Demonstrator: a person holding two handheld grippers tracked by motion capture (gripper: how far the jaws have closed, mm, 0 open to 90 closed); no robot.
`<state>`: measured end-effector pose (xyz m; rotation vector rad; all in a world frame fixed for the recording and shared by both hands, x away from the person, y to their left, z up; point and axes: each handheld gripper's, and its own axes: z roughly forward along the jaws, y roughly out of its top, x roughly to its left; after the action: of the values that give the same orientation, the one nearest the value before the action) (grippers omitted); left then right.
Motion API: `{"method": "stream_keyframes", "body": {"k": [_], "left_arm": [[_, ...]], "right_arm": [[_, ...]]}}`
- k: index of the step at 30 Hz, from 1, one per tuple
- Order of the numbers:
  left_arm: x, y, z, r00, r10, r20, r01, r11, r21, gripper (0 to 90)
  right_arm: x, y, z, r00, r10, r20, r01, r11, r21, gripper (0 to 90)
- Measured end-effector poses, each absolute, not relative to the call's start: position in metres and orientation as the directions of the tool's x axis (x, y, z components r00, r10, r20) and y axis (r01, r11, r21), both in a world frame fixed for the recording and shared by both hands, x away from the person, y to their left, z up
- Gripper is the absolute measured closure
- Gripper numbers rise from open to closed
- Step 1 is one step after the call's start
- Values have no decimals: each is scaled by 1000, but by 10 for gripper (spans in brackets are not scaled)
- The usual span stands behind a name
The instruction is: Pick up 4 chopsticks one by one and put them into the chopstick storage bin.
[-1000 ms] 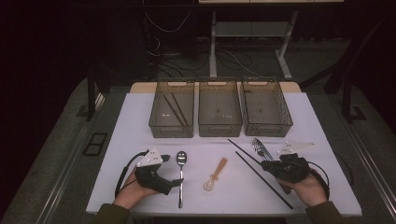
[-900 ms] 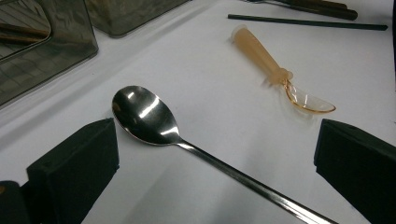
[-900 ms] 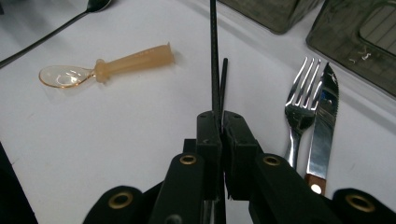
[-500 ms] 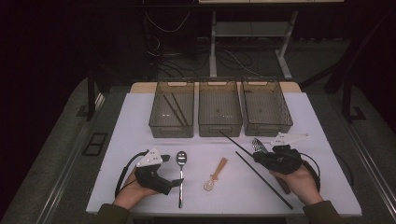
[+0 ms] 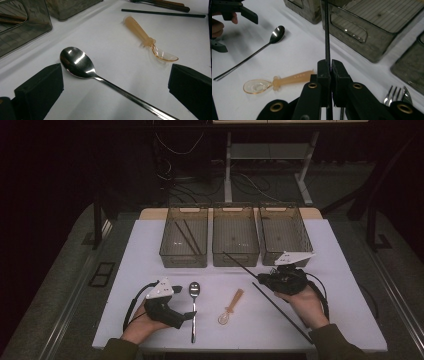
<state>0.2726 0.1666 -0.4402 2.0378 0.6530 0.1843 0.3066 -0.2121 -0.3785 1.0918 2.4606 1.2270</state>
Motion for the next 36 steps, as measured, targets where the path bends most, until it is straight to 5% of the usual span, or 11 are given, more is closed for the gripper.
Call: {"method": "stream_keyframes", "body": {"k": [36], "left_arm": [[272, 165, -440, 853, 506, -127, 364, -402, 840, 0]], "right_arm": [[371, -135, -345, -701, 690, 181, 547, 357, 757, 860]]}}
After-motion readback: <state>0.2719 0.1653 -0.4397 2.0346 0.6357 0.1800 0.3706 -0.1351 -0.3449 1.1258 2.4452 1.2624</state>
